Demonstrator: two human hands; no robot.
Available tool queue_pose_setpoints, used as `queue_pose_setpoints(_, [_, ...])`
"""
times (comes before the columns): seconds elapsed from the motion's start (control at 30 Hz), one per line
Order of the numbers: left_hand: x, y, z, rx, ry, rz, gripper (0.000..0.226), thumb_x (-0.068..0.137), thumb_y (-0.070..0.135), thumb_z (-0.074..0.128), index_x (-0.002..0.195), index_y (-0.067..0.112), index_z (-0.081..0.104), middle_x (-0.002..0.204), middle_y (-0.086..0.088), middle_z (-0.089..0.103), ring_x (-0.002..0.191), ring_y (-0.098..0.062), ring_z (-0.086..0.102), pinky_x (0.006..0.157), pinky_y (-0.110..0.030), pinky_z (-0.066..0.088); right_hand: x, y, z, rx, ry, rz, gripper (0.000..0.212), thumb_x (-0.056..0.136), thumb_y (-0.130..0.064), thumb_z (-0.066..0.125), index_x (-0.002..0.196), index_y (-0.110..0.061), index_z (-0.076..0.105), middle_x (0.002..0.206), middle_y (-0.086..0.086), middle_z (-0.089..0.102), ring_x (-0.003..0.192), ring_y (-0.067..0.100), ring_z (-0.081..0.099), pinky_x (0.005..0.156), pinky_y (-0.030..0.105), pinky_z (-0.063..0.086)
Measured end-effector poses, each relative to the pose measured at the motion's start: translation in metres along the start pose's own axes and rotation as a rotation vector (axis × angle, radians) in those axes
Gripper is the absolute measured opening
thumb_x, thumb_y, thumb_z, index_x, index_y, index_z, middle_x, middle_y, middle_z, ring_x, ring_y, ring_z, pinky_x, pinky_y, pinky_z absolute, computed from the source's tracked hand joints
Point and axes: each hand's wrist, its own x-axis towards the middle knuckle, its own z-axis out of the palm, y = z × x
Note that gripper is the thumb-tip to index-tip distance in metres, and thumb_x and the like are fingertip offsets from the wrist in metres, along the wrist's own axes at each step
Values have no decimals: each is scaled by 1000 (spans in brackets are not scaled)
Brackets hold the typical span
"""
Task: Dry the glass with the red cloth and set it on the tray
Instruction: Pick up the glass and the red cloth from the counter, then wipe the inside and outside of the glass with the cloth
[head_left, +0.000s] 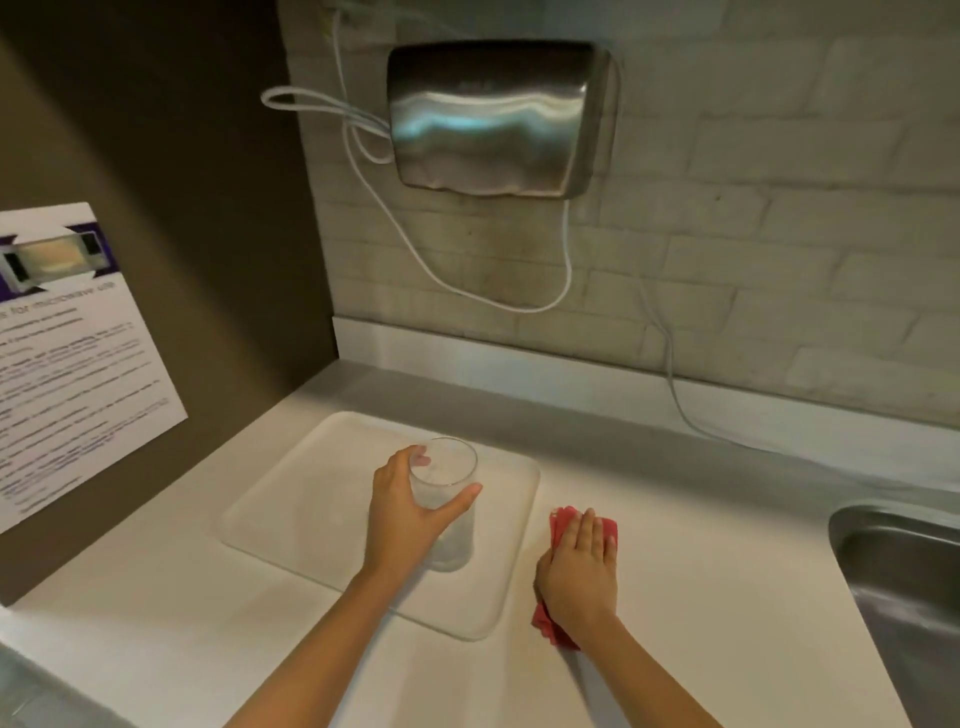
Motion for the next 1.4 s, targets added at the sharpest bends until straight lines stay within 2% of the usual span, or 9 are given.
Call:
queue_pose_setpoints(0.47, [2, 3, -9, -82, -24, 13, 76, 53, 64, 75, 116, 28, 52, 111, 4, 60, 105, -17, 52, 86, -32, 46, 3, 1, 3, 99, 197, -7, 61, 85, 4, 36, 144, -5, 24, 148, 13, 34, 139, 26, 24, 117, 36, 12])
queue_pose_setpoints(0.6, [8, 5, -13, -172, -44, -30, 61, 58, 31, 89, 110, 25, 57, 106, -1, 64, 100, -13, 58, 85, -29, 48, 0, 7, -4, 359, 267, -38, 43, 89, 4, 37, 128, -11, 45, 114, 9, 59, 100, 22, 60, 84, 35, 53])
queue_pose_setpoints(0.73, [22, 8, -17, -323, 19, -168, 49, 63, 22, 86, 106, 18, 62, 102, -7, 66, 95, -22, 63, 82, -29, 51, -1, 19, -20, 698, 406, -6, 35, 93, 5, 44, 120, -13, 57, 104, 9, 70, 80, 21, 67, 69, 16, 48])
queue_pose_setpoints(0.8, [31, 6, -21, -424, 13, -260, 44, 66, 27, 84, 104, 17, 64, 100, -7, 65, 96, -25, 63, 81, -34, 54, -5, 25, -31, 930, 440, 9, 34, 94, 4, 46, 119, -15, 60, 110, 8, 69, 89, 15, 64, 75, 7, 42])
queue_pose_setpoints(0.97, [38, 17, -25, -753, -152, -453, 55, 55, 50, 82, 96, 15, 69, 89, -4, 68, 80, -17, 69, 65, -32, 58, -17, 16, -75, 1308, 462, -121, 39, 97, 4, 44, 117, -26, 57, 121, -3, 65, 117, 20, 56, 102, 33, 43])
queue_pose_setpoints(1.07, [41, 30, -21, -868, -274, -514, 48, 60, 48, 74, 93, 14, 67, 77, -3, 68, 68, -18, 68, 64, -35, 59, -27, -11, -113, 1268, 588, -467, 42, 96, 7, 41, 132, -15, 50, 127, -23, 58, 112, 4, 59, 90, 13, 45])
queue_pose_setpoints(1.17, [43, 40, -19, -932, -387, -554, 50, 62, 50, 71, 96, 13, 66, 83, -6, 67, 72, -21, 68, 73, -42, 57, -31, -38, -136, 1085, 627, -760, 50, 92, -2, 37, 140, -14, 38, 139, -7, 50, 85, 30, 69, 67, 43, 59])
queue_pose_setpoints(1.23, [46, 48, -21, -924, -451, -509, 50, 67, 52, 69, 101, 15, 69, 91, -9, 68, 78, -22, 69, 75, -41, 57, -30, -54, -139, 878, 610, -912, 50, 88, -2, 39, 138, -8, 38, 145, 5, 42, 105, 44, 61, 84, 56, 52])
queue_pose_setpoints(1.4, [43, 57, -29, -824, -533, -440, 50, 66, 59, 68, 96, 21, 78, 94, -7, 77, 88, -18, 72, 78, -32, 57, -27, -68, -122, 540, 315, -1121, 48, 93, -1, 53, 139, -3, 39, 149, 8, 32, 141, 22, 23, 114, 49, 22])
